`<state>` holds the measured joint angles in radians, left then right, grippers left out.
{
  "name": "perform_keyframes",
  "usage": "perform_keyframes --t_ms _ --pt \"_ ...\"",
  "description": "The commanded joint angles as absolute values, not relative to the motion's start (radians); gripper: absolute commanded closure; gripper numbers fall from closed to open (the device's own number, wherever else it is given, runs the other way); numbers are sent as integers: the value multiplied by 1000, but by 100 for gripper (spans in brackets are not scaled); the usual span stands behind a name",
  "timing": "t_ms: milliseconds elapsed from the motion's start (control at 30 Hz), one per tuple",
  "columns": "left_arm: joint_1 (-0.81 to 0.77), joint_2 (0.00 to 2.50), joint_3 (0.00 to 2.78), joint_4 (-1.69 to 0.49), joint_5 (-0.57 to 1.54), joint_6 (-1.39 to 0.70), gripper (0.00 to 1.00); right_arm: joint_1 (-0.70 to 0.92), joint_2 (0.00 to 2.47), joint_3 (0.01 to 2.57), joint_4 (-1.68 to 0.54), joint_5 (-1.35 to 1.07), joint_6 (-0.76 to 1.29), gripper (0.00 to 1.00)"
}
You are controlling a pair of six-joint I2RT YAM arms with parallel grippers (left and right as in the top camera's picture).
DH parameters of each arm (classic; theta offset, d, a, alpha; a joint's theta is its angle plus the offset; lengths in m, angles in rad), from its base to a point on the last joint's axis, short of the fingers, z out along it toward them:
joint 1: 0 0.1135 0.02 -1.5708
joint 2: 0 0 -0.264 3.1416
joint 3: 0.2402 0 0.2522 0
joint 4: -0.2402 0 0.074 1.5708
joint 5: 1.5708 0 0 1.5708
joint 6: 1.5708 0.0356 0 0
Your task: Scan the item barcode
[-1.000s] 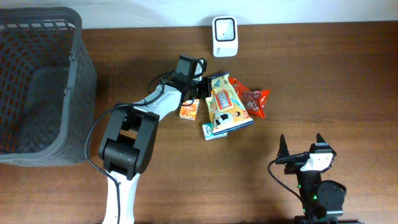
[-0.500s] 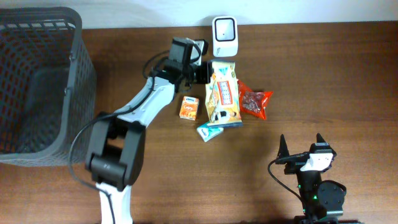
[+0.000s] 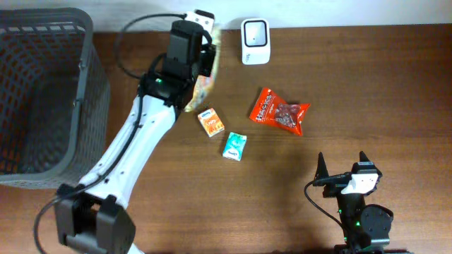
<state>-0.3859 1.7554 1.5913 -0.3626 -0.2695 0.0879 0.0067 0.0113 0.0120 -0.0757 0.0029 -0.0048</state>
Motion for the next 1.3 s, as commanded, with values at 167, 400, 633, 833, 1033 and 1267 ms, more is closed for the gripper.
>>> perform_keyframes --t_ms 167,400,633,833,1033,1267 --pt "-394 1815 1605 -459 -482 228 100 13 9 6 -81 9 -11 2" --pt "-481 1955 1605 -489 -595 237 100 13 9 6 -81 9 -11 2" --pt "-634 1975 1605 -505 -580 188 100 13 9 6 -81 9 -11 2" --pt "-777 1975 1605 -517 -538 157 100 13 9 6 -81 9 -11 2" --pt "-838 1974 1612 -562 -376 147 90 13 9 6 -81 9 -11 2" --pt "-798 1971 1703 -713 -4 98 75 13 9 6 -81 9 -11 2"
